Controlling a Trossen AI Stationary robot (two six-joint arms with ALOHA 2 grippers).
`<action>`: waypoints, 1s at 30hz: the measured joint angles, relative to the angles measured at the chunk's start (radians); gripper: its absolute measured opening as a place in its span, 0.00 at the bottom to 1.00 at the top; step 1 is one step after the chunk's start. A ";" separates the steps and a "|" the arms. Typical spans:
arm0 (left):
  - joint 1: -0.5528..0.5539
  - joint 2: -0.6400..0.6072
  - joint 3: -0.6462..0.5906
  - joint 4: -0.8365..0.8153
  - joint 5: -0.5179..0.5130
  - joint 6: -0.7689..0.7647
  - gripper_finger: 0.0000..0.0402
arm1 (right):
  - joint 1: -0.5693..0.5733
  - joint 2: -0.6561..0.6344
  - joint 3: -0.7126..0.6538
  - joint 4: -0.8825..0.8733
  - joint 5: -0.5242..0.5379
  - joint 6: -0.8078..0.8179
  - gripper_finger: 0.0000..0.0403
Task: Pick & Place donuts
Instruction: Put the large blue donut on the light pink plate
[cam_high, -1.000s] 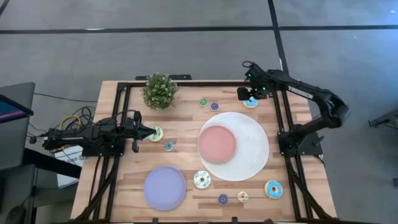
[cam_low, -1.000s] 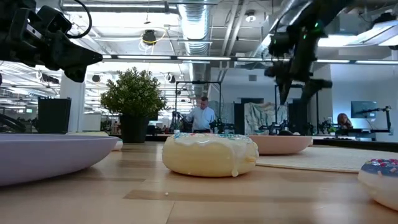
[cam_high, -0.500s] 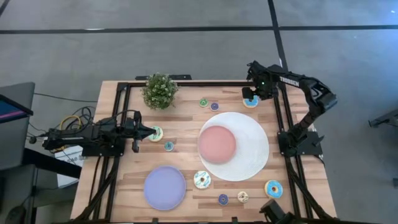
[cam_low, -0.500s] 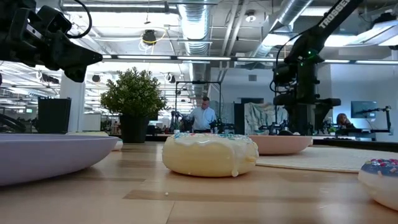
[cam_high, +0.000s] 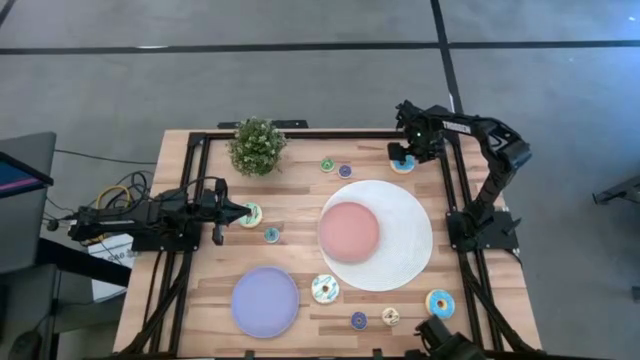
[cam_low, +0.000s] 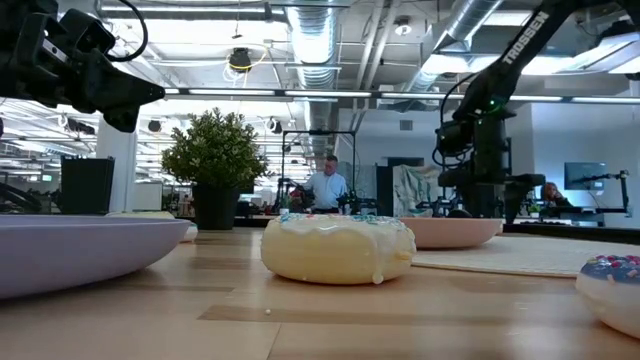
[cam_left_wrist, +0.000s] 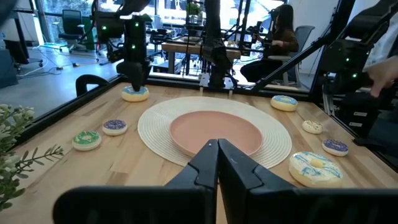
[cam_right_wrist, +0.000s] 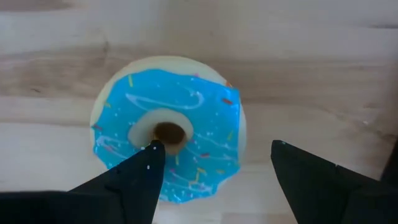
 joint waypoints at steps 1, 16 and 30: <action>0.000 0.000 0.000 0.000 0.000 0.000 0.00 | 0.002 0.002 0.000 0.011 0.001 -0.001 0.70; 0.000 0.000 0.000 0.000 0.000 0.000 0.00 | 0.014 0.008 0.000 0.057 0.026 0.002 0.70; 0.000 0.000 0.000 0.000 0.000 0.000 0.00 | 0.039 0.012 0.000 0.055 0.005 -0.004 0.58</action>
